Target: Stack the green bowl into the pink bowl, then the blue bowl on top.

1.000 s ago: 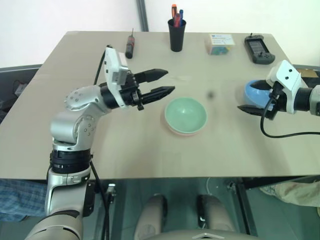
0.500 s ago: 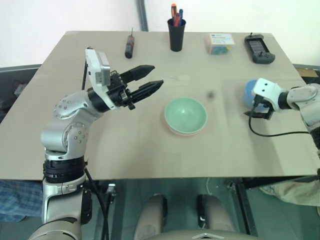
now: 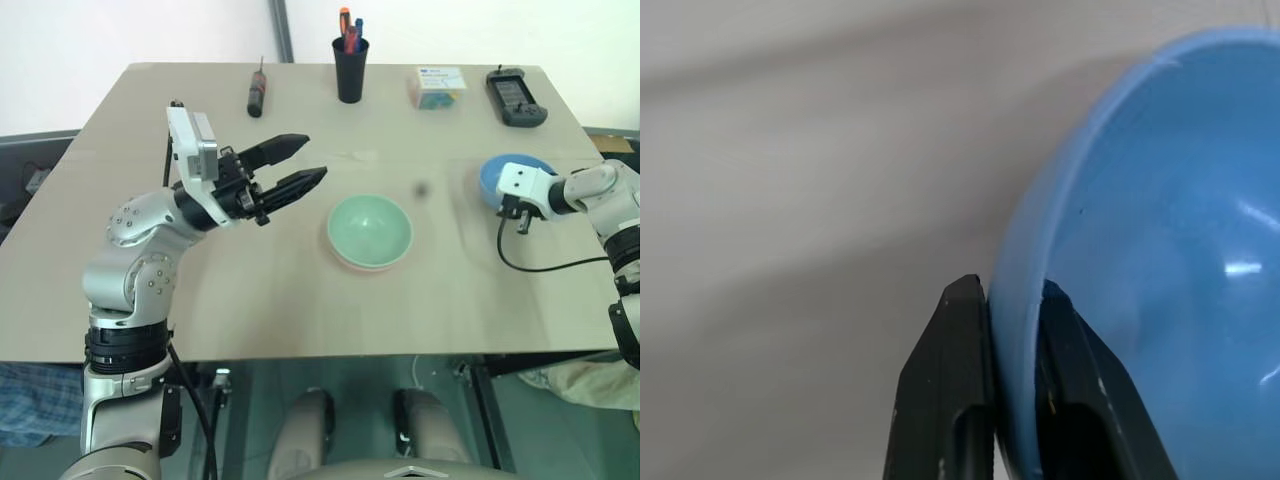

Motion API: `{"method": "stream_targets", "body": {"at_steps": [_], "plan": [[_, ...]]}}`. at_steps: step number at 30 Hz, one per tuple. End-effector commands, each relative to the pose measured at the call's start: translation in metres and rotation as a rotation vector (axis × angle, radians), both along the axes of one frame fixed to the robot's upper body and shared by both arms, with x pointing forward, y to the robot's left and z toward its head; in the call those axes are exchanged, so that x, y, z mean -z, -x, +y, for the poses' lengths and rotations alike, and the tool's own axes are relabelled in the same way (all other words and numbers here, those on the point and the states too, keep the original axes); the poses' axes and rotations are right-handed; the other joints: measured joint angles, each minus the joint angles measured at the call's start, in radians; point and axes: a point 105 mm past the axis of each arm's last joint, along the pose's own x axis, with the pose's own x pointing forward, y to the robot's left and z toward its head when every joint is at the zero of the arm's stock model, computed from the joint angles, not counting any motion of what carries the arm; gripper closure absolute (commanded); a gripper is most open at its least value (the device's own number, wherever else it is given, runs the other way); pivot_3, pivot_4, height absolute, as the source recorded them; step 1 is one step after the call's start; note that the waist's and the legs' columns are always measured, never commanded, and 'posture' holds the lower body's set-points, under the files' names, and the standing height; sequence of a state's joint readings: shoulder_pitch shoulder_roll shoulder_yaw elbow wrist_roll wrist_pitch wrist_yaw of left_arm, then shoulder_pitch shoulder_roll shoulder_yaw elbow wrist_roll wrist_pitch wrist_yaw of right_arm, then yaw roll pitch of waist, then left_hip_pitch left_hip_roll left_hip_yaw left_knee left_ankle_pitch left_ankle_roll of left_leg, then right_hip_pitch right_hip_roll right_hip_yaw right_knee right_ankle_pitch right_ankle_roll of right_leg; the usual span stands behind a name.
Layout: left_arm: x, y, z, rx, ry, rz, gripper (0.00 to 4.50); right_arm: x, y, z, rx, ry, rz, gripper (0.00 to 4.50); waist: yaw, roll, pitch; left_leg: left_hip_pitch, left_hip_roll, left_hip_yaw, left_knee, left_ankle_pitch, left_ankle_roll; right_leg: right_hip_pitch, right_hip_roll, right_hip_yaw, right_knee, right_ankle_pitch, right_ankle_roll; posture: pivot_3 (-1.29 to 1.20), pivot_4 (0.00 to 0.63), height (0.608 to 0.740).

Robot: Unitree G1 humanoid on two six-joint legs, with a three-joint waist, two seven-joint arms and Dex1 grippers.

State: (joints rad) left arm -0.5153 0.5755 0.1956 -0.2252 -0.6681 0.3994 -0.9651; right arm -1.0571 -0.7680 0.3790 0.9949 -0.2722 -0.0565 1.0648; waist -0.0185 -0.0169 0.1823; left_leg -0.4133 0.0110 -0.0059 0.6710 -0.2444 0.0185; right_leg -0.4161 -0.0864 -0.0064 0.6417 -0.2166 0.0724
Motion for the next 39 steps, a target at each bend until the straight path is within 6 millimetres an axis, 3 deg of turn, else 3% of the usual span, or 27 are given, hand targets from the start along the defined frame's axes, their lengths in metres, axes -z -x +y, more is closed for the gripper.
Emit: {"method": "stream_targets", "body": {"at_steps": [1,3,9,12,16,23,28,35,36,37,39], "plan": [[-0.009,0.007,0.0,0.01,-0.01,-0.064,1.7,-0.017,-0.001,-0.003,-0.025,0.021,-0.059,4.43,0.0,0.0,0.0,0.0,0.0,0.0,0.0,0.0,0.0,0.0,0.0,0.0,0.0,0.0,0.0,0.0,0.15,0.74],[-0.008,0.007,0.001,0.011,-0.016,-0.059,1.7,-0.029,-0.001,0.005,-0.078,0.042,-0.103,4.43,0.001,0.0,0.0,0.0,0.0,0.0,0.0,0.0,0.0,0.0,0.0,0.0,0.0,0.0,0.0,0.0,0.15,0.74],[-0.005,0.004,0.011,-0.025,-0.034,-0.044,1.7,-0.072,0.017,0.056,-0.276,0.028,-0.199,4.43,0.0,0.001,0.001,-0.001,0.0,0.0,0.0,0.0,0.0,-0.001,0.0,0.0,0.0,0.0,0.0,0.0,0.15,0.74],[0.0,0.004,0.017,-0.041,-0.05,-0.031,1.7,-0.08,0.03,0.075,-0.35,0.043,-0.221,4.43,0.003,0.001,0.001,-0.001,0.0,0.0,0.0,-0.002,0.003,-0.001,0.0,0.0,0.0,0.0,0.0,0.0,0.15,0.74],[0.011,0.005,0.03,-0.074,-0.11,0.005,1.7,-0.092,0.058,0.125,-0.497,-0.016,-0.261,4.43,0.004,0.001,0.001,-0.001,0.0,0.0,0.0,-0.002,0.003,-0.001,0.0,0.0,0.0,0.0,0.0,0.0,0.15,0.74],[0.029,0.005,0.065,-0.168,-0.164,0.079,1.7,-0.093,0.099,0.18,-0.652,-0.063,-0.283,4.43,0.005,0.001,0.001,-0.001,0.0,-0.001,0.0,-0.002,0.004,-0.001,0.0,-0.001,0.001,0.0,0.0,0.0,0.15,0.74],[0.041,0.004,0.083,-0.214,-0.202,0.101,1.7,-0.088,0.105,0.203,-0.658,-0.073,-0.29,4.43,0.007,0.001,0.0,-0.001,0.0,-0.002,0.0,-0.002,0.004,-0.001,0.0,-0.002,0.001,0.0,0.0,0.0,0.15,0.74],[0.048,0.007,0.09,-0.212,-0.238,0.112,1.7,-0.074,0.121,0.224,-0.685,-0.109,-0.219,4.43,0.006,0.001,0.0,-0.001,0.0,-0.002,0.0,-0.002,0.004,-0.001,0.0,-0.002,0.001,0.0,0.0,0.0,0.15,0.74],[0.049,0.007,0.09,-0.211,-0.238,0.112,1.7,-0.073,0.123,0.224,-0.687,-0.11,-0.211,3.7,0.006,0.001,0.0,-0.001,0.0,-0.002,0.0,-0.002,0.004,-0.001,0.0,-0.002,0.001,0.0,0.0,0.0,0.15,0.74],[0.049,0.007,0.089,-0.206,-0.24,0.112,1.7,-0.072,0.124,0.224,-0.687,-0.111,-0.202,3.54,0.006,0.001,0.0,-0.001,0.0,-0.002,0.0,-0.002,0.004,-0.001,0.0,-0.002,0.001,0.0,0.0,0.0,0.15,0.74],[0.05,0.007,0.087,-0.195,-0.242,0.113,1.7,-0.072,0.125,0.223,-0.686,-0.109,-0.191,2.63,0.006,0.001,0.0,-0.001,0.0,-0.002,0.0,-0.002,0.004,-0.001,0.0,-0.002,0.001,0.0,0.0,0.0,0.15,0.74]]}}
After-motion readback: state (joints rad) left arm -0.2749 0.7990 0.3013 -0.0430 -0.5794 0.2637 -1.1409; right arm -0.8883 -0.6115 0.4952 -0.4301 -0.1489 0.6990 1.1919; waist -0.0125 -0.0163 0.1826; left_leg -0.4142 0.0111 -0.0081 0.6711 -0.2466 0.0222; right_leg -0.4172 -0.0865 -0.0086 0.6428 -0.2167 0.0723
